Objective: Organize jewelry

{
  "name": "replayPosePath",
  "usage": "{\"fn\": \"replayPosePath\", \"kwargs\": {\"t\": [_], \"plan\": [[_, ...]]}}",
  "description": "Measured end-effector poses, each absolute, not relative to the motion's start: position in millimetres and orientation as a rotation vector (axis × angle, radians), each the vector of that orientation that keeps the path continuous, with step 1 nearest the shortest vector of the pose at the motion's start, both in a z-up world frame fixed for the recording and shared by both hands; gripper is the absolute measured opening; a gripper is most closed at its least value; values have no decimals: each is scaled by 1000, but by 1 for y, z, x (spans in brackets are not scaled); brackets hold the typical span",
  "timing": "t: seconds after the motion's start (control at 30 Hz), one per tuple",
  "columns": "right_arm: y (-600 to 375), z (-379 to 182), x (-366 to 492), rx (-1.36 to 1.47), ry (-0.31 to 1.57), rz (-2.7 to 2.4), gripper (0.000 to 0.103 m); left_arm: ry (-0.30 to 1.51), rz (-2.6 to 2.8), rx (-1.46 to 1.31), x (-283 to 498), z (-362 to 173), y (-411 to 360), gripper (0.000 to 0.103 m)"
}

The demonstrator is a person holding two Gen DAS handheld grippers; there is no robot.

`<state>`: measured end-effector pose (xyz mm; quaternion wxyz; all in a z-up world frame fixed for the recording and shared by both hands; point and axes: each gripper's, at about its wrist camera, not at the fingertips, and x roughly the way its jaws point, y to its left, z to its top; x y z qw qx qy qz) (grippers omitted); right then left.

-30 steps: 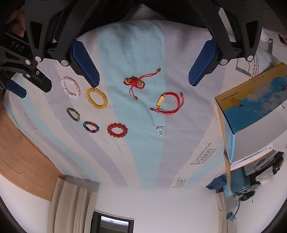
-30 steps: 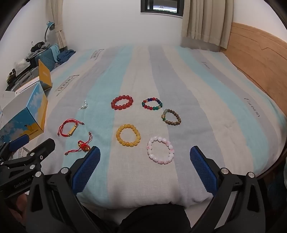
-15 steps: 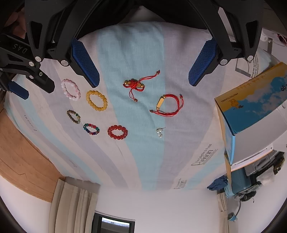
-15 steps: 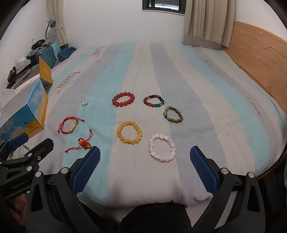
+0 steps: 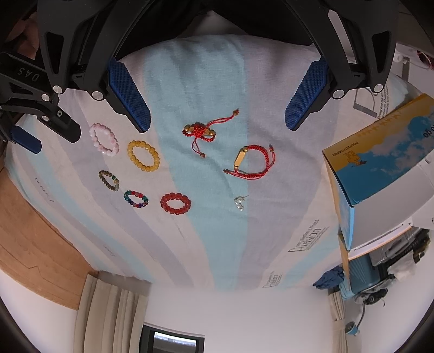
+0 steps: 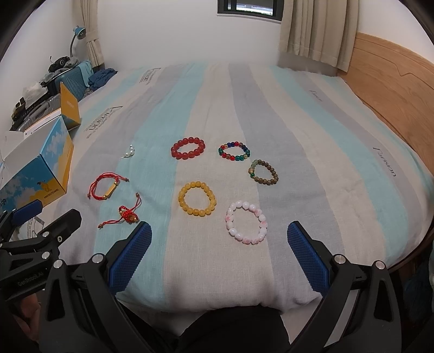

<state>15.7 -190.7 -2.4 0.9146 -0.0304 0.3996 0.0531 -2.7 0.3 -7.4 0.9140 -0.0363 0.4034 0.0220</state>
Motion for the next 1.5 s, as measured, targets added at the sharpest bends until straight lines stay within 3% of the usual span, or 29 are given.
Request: {"fn": "replayPosePath", "kwargs": {"t": [1.5], "plan": [[-193,-3,17,-55,829,102,96,845,38,-70,-4,-8,-1,97]]}}
